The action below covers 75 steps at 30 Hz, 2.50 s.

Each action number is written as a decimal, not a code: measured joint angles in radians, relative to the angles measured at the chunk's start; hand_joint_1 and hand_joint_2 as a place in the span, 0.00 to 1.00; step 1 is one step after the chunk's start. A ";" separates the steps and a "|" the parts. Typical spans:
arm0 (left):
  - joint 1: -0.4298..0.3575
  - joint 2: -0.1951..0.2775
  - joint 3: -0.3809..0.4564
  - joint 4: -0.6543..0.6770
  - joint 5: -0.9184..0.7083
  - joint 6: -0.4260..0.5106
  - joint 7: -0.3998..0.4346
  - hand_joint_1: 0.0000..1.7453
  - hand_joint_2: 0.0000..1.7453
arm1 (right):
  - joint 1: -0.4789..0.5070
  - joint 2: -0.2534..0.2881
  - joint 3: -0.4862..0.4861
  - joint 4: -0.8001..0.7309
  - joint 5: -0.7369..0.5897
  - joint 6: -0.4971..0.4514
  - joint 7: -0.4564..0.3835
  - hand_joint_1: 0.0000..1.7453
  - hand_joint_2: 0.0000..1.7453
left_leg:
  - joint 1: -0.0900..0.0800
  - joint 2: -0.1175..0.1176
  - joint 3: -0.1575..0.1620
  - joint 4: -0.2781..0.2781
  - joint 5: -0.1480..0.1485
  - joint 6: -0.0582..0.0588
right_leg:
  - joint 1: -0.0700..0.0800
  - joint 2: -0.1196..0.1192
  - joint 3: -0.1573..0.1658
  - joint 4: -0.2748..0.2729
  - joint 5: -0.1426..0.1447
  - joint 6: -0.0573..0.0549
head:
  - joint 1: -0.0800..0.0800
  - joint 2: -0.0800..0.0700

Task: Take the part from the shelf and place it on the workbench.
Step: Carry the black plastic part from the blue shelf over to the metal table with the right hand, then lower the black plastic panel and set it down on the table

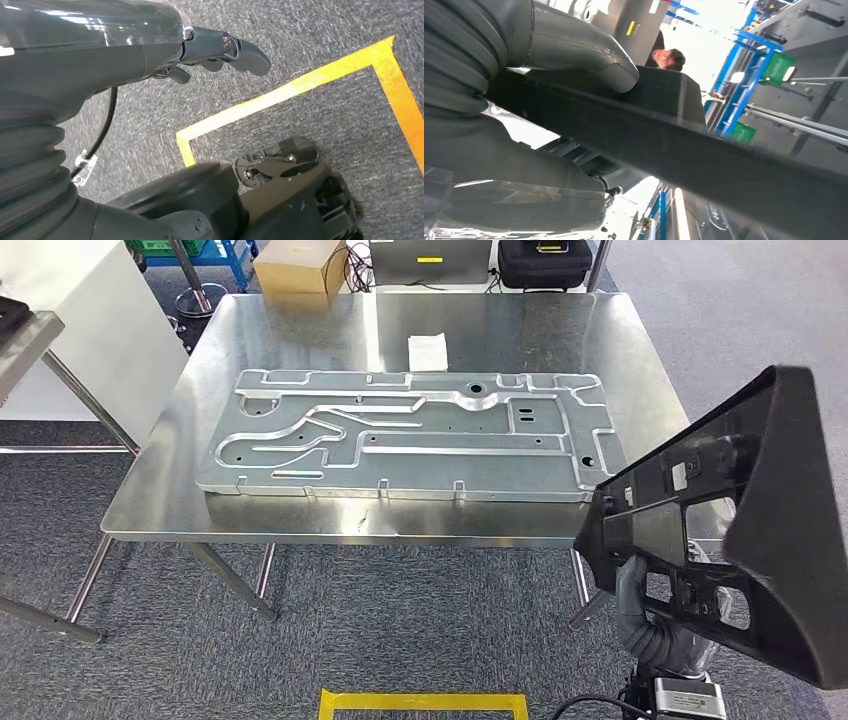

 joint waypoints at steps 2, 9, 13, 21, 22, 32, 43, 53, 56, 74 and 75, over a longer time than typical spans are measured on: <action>0.000 0.003 0.003 0.000 0.002 -0.004 -0.001 0.00 1.00 | -0.011 0.000 0.007 0.005 -0.001 -0.006 0.002 1.00 1.00 | 0.000 -0.001 0.000 0.000 0.001 -0.004 | 0.000 0.000 -0.001 0.002 0.000 0.000 | 0.000 0.000; 0.000 0.004 0.009 0.000 0.001 -0.005 -0.005 0.00 1.00 | -0.022 0.000 0.020 0.009 -0.021 -0.021 0.012 1.00 1.00 | 0.001 -0.001 0.000 -0.001 0.002 -0.012 | 0.000 0.000 -0.001 0.003 0.000 -0.001 | 0.000 0.000; 0.000 0.004 0.015 0.000 -0.005 -0.005 -0.007 0.00 1.00 | -0.021 -0.005 0.021 0.009 -0.046 -0.010 0.040 1.00 1.00 | 0.000 -0.001 0.000 0.000 0.001 -0.012 | 0.000 0.000 -0.001 0.003 0.000 -0.001 | 0.001 0.000; 0.001 0.004 0.018 0.000 -0.020 -0.004 -0.008 0.00 1.00 | 0.008 -0.016 0.021 0.003 -0.053 -0.027 0.017 1.00 1.00 | -0.003 -0.001 0.000 0.001 0.000 -0.012 | -0.001 0.000 -0.001 0.003 0.000 -0.001 | 0.000 0.000; 0.001 0.004 0.018 0.000 -0.021 -0.003 -0.008 0.00 1.00 | 0.010 -0.016 0.021 0.002 -0.052 -0.030 0.016 1.00 1.00 | -0.003 -0.001 0.000 0.001 0.000 -0.012 | -0.001 0.000 -0.001 0.003 0.000 -0.001 | 0.001 0.000; 0.001 0.004 0.018 0.000 -0.028 -0.001 -0.008 0.00 1.00 | 0.020 -0.016 0.021 0.000 -0.029 -0.055 0.015 1.00 1.00 | -0.003 -0.001 0.000 0.001 0.000 -0.012 | -0.001 0.000 -0.001 0.003 0.000 0.000 | 0.000 0.000; 0.001 0.004 0.022 0.000 -0.023 -0.002 -0.010 0.00 1.00 | 0.008 -0.016 0.021 0.004 -0.012 -0.046 0.035 1.00 1.00 | -0.003 -0.001 0.000 0.001 0.000 -0.012 | -0.001 0.000 0.000 0.003 0.000 0.000 | 0.000 0.000; 0.001 0.005 0.031 0.000 -0.013 -0.006 -0.011 0.00 1.00 | -0.062 -0.016 0.042 0.041 0.008 -0.046 0.057 1.00 1.00 | -0.003 -0.001 0.000 0.001 0.000 -0.012 | -0.001 0.000 0.000 0.003 0.001 0.000 | 0.000 0.000; 0.001 0.005 0.034 0.000 -0.011 -0.005 -0.014 0.00 1.00 | -0.070 -0.016 0.048 0.050 0.015 -0.056 0.058 1.00 1.00 | -0.003 -0.001 0.000 0.001 0.000 -0.012 | -0.001 0.000 0.000 0.003 0.001 0.000 | 0.000 0.000; 0.002 0.006 0.038 0.000 -0.025 0.004 -0.011 0.00 1.00 | -0.048 -0.018 0.050 0.056 0.068 -0.099 0.073 1.00 1.00 | -0.003 -0.001 0.000 0.001 0.000 -0.012 | -0.001 0.000 -0.001 0.003 0.001 0.000 | 0.000 0.000; 0.002 0.006 0.038 0.000 -0.025 0.004 -0.011 0.00 1.00 | -0.048 -0.019 0.050 0.056 0.075 -0.101 0.074 1.00 1.00 | -0.003 -0.001 0.000 0.001 0.000 -0.012 | -0.001 0.000 -0.001 0.003 0.001 0.000 | 0.000 0.000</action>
